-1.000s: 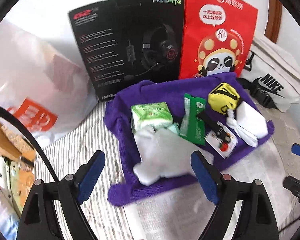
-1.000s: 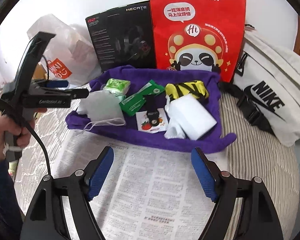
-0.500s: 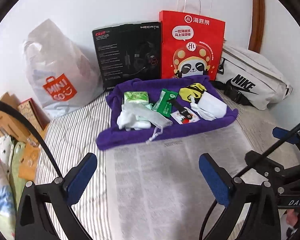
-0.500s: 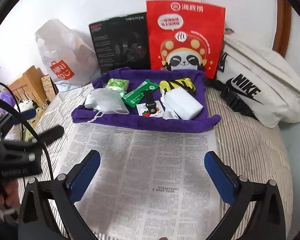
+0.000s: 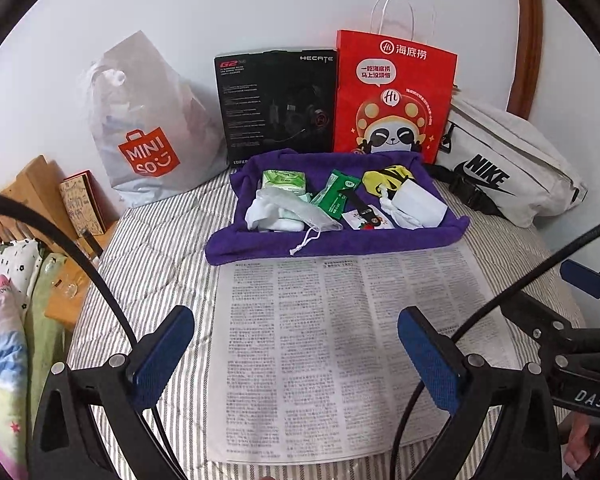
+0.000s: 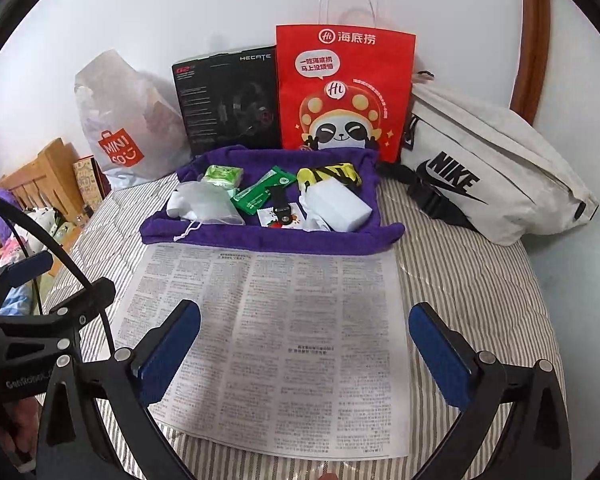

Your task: Organize soft objects

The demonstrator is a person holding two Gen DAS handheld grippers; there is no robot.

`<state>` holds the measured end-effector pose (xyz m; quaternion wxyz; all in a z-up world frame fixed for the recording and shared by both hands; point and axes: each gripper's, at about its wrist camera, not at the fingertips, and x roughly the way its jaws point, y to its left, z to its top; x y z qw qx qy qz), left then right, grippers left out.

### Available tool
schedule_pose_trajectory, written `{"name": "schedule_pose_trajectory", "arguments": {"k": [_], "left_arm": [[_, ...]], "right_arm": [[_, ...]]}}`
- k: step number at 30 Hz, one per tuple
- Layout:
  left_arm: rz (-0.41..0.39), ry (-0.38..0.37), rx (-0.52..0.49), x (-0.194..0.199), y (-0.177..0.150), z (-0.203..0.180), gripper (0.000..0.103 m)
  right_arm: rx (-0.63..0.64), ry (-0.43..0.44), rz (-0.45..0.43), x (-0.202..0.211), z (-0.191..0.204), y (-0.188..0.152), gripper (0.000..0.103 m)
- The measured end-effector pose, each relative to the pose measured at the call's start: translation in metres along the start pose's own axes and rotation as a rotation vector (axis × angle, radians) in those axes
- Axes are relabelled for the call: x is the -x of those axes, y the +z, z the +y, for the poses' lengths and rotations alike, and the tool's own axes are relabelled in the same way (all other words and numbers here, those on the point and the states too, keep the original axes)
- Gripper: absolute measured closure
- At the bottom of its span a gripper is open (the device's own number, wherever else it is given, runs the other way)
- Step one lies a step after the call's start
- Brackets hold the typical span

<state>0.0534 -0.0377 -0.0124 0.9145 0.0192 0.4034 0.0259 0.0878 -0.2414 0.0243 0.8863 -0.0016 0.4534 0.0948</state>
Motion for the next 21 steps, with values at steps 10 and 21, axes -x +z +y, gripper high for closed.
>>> {"name": "schedule_pose_trajectory", "arguments": {"k": [10,21], "left_arm": [[-0.013,-0.010,-0.003,0.0063,-0.0054,-0.0030,0.000],[-0.003,-0.010,0.002,0.0076,-0.0092,-0.0015,0.000]], "right_arm": [[-0.011,-0.027,0.012,-0.0010,-0.0037,-0.0065,0.000],[-0.014,-0.041,0.006,0.0041,-0.0042,-0.0098,0.000]]}}
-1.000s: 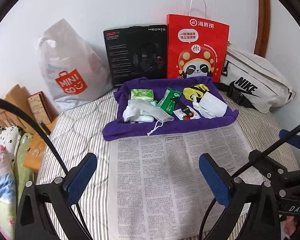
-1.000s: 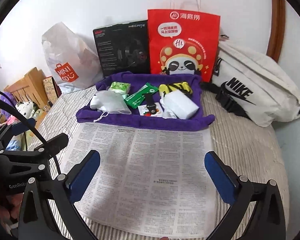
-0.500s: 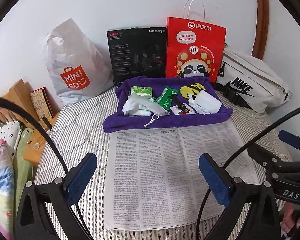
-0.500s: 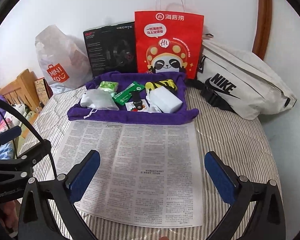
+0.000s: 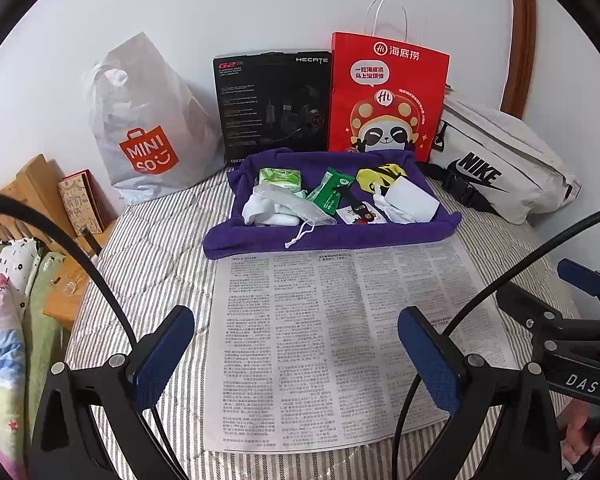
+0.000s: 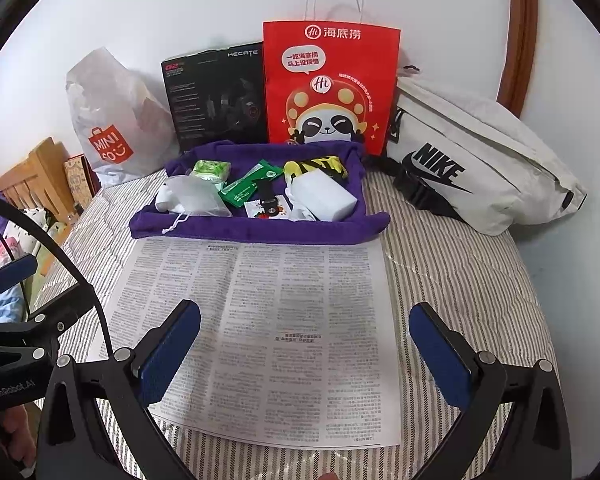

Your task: Organize soft objects

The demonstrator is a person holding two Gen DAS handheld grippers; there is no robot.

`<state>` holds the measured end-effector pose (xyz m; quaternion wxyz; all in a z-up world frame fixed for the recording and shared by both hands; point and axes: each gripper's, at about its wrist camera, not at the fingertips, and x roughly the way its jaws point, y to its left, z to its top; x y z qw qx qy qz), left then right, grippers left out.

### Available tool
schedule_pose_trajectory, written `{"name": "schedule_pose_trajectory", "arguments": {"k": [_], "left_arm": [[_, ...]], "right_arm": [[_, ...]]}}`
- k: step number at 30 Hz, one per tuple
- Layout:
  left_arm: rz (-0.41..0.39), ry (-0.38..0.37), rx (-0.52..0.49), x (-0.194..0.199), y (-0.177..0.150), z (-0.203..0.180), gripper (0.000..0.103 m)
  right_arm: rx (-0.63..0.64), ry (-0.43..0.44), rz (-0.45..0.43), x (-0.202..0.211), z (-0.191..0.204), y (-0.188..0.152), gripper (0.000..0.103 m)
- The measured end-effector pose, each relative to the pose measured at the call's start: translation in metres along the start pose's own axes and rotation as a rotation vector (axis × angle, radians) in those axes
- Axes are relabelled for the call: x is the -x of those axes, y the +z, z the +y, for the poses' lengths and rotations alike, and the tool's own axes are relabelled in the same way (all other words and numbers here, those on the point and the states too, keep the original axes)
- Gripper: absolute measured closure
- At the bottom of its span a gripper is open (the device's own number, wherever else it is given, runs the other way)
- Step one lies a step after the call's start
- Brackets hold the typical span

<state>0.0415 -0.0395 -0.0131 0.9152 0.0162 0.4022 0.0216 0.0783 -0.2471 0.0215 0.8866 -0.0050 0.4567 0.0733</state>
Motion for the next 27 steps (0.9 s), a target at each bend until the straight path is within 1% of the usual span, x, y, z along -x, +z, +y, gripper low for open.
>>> {"name": "schedule_pose_trajectory", "arguments": {"k": [11,14,19,27], "left_arm": [[0.007,0.003,-0.003,0.0011,-0.0025,-0.0003,0.000],[0.012,-0.025,0.005,0.0016,-0.0045,0.0001,0.000],[0.017,0.014,-0.003,0.0003,-0.0062,0.0016,0.000],[0.021,0.003,-0.007,-0.0009,-0.0055,0.0015,0.000]], "right_arm": [[-0.004,0.000,-0.007,0.0057,-0.0001,-0.0010,0.000],[0.002,0.004,-0.009,0.0067,0.0024,-0.0012,0.000],[0.005,0.005,-0.012,0.0074,0.0045,-0.0015,0.000],[-0.004,0.003,-0.011,0.0074,0.0036,-0.0011,0.000]]}}
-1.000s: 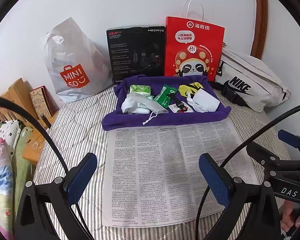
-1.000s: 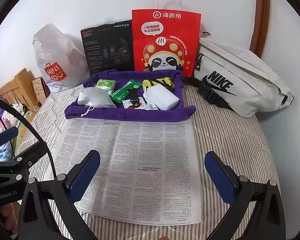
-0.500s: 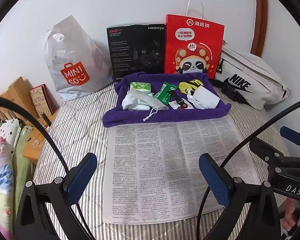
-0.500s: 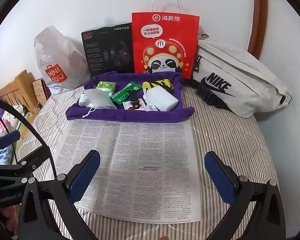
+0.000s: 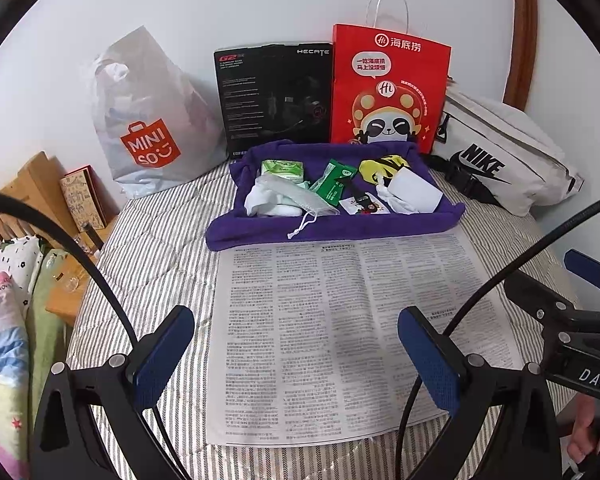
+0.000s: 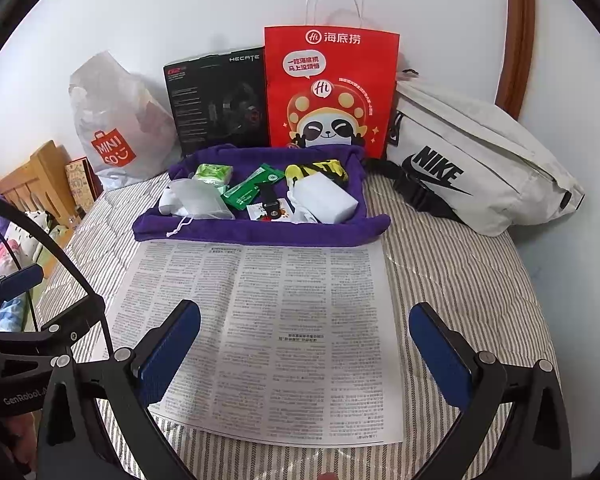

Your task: Organize soft objects

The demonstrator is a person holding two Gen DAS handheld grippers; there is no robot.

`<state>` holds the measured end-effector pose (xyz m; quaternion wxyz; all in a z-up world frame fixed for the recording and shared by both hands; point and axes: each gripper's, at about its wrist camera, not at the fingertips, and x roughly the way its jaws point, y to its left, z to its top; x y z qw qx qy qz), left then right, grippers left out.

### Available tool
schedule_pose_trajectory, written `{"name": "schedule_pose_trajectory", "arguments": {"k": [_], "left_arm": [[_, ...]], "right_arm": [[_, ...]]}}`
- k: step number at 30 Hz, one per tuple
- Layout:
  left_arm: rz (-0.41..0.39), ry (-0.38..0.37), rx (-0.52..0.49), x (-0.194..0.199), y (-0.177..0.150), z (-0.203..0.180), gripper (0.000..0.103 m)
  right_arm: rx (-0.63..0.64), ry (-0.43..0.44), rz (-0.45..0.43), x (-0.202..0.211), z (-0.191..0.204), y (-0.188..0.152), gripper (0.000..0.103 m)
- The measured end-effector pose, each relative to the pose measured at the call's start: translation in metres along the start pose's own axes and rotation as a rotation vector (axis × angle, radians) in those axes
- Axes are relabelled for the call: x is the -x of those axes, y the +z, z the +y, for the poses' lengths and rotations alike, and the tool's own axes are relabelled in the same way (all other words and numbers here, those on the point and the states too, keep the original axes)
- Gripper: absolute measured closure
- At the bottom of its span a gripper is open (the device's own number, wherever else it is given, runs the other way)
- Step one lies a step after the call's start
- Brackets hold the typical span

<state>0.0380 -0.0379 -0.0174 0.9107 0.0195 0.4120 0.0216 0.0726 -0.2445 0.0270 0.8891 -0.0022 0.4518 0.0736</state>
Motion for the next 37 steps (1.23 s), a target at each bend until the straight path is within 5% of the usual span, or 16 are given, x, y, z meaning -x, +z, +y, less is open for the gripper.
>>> {"name": "schedule_pose_trajectory", "arguments": {"k": [37], "left_arm": [[-0.034,-0.018,-0.032,-0.0003,0.0031,0.0016,0.000]], "right_arm": [[0.002,-0.015,-0.004,-0.0013,0.0009,0.0013,0.000]]}}
